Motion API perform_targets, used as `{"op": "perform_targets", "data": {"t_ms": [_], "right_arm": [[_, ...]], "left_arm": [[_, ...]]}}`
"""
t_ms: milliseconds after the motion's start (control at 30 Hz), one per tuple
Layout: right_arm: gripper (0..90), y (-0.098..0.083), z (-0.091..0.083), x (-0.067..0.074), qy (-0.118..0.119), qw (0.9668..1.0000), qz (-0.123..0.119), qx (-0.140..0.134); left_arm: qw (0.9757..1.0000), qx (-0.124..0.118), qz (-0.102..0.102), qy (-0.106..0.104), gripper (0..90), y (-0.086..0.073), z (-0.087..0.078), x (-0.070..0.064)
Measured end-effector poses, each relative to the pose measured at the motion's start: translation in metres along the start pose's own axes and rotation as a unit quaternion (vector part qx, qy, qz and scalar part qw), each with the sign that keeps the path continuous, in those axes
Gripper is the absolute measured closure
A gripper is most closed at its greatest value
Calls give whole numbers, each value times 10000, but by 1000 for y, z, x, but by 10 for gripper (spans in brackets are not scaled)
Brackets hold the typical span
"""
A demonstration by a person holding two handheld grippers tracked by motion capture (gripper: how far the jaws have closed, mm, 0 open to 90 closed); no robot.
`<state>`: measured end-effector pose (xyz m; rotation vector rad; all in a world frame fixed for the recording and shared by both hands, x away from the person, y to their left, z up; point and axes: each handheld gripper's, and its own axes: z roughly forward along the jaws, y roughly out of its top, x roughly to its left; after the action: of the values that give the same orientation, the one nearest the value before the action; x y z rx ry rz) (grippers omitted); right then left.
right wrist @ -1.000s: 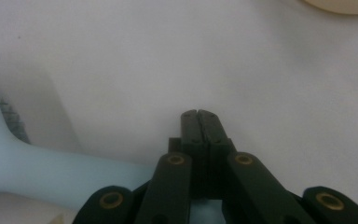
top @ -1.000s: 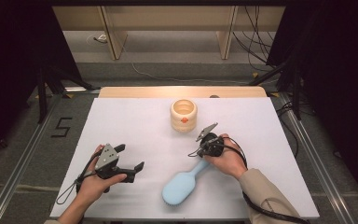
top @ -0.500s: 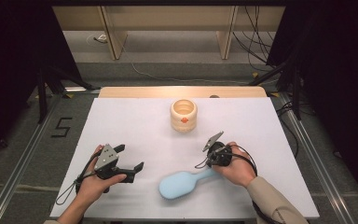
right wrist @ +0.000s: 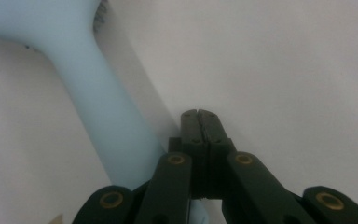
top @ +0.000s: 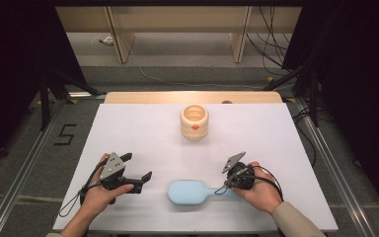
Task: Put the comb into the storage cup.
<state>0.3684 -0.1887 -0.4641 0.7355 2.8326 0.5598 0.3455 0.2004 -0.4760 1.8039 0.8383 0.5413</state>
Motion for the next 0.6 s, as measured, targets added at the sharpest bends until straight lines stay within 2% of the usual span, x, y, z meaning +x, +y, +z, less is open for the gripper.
{"op": "perform_targets", "data": {"t_ms": [333,367,500,600], "right_arm": [[900,-8,-4,9,34,10000,-22,-38],[900,-8,-4,10,22,10000,49,-49],[878,-10,-4,11,1,10000,-26,-65],[841,-11,-5,10,-9,9999,103,-135]], "left_arm": [[10000,13,4,1,20,0,0,0],[10000,11,1,0,20,0,0,0],[10000,12,3,6,20,-1,0,1],[10000,11,5,3,20,-1,0,0]]}}
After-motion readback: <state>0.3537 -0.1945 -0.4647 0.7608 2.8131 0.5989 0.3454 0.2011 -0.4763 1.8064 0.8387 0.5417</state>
